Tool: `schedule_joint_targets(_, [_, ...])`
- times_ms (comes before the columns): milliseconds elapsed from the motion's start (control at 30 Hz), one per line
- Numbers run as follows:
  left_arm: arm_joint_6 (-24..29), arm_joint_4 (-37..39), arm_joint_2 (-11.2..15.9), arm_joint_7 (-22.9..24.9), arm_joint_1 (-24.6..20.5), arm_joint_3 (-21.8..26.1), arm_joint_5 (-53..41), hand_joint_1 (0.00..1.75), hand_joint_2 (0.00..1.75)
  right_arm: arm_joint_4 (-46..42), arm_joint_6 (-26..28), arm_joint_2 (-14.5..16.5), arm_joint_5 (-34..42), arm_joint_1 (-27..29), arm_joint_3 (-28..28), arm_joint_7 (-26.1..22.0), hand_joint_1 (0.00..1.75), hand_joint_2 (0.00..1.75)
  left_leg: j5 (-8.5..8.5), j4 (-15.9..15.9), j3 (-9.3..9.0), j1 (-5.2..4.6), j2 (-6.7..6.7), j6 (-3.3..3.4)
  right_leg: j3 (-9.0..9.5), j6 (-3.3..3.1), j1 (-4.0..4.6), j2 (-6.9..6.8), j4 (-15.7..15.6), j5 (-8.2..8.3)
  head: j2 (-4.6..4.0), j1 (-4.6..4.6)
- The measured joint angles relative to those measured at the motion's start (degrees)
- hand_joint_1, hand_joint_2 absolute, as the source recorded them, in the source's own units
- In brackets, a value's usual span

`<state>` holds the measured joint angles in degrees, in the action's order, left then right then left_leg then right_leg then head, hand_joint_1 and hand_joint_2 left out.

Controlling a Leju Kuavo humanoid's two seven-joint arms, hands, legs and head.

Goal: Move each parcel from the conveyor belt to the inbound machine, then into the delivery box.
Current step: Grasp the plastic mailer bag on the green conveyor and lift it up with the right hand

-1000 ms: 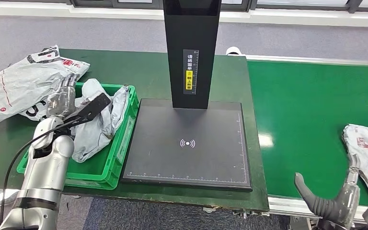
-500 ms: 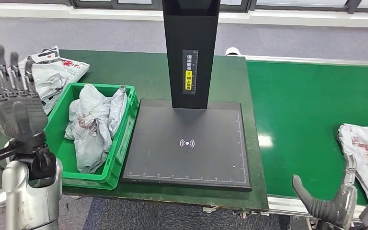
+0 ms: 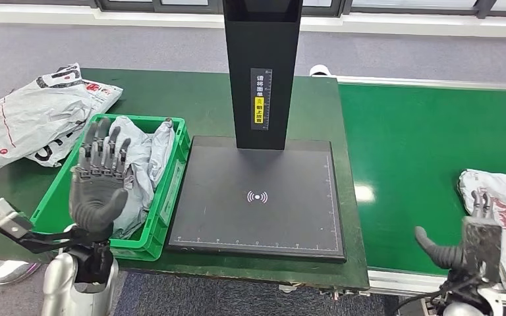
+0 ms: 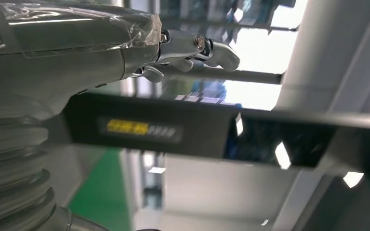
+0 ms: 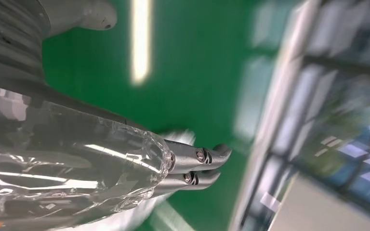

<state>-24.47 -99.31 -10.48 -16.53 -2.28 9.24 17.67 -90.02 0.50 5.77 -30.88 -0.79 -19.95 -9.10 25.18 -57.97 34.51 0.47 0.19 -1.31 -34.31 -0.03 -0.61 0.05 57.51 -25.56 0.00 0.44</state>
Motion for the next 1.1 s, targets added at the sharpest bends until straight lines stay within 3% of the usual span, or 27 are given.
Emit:
schedule_joint_targets(100, [-1.4, 1.1, -0.8, 0.3, 1.1, -3.8, -1.9, 0.00, 1.75, 8.2, 1.6, -4.8, -11.7, -6.8, -1.1, 4.5, 0.00, 1.75, -0.08, 0.0, 0.03, -0.07, 0.00, 0.15, -0.01, 0.16, -0.14, -0.01, 0.0, 0.10, 0.00, 0.00])
schedule_joint_targets(300, [-3.0, 3.0, -1.2, 0.6, 1.6, -8.3, -2.3, 0.00, 1.75, 19.5, 1.3, -10.5, -18.2, -14.5, -2.1, 7.2, 0.00, 1.75, -0.14, -0.1, 0.07, -0.15, -0.04, 0.23, 0.00, 0.24, -0.19, -0.07, 0.0, 0.18, 0.00, 0.02])
schedule_joint_targets(467, [-8.4, 7.6, -1.4, 0.0, 0.7, -13.5, -4.4, 0.00, 1.75, 37.0, -3.8, -17.6, -29.4, -26.6, 0.0, 11.5, 0.00, 1.75, -0.22, -0.1, 0.11, -0.19, -0.04, 0.34, -0.01, 0.35, -0.25, -0.06, 0.0, 0.28, 0.00, 0.02])
schedule_joint_targets(600, [-9.4, 12.2, -1.5, -2.4, -0.5, -17.6, -7.0, 0.00, 1.75, 51.0, -9.6, -21.7, -35.3, -34.9, 4.8, 10.4, 0.00, 1.75, -0.29, -0.1, 0.14, -0.21, -0.16, 0.42, 0.01, 0.41, -0.26, -0.17, 0.0, 0.33, 0.00, 0.01])
schedule_joint_targets(833, [-9.8, 19.1, -1.3, -4.2, -3.1, -19.0, -6.2, 0.00, 1.75, 64.2, -20.7, -23.5, -39.2, -41.9, 14.4, 7.1, 0.00, 1.75, -0.31, -0.1, 0.17, -0.20, -0.28, 0.40, -0.02, 0.40, -0.21, -0.25, 0.0, 0.32, 0.00, 0.02])
schedule_joint_targets(1100, [-9.8, 23.4, -1.1, -5.1, -4.2, -19.1, -5.5, 0.00, 1.75, 69.0, -24.3, -23.5, -37.5, -43.3, 18.6, 4.7, 0.00, 1.75, -0.30, -0.1, 0.19, -0.20, -0.30, 0.41, -0.04, 0.41, -0.25, -0.25, 0.0, 0.31, 0.00, 0.02])
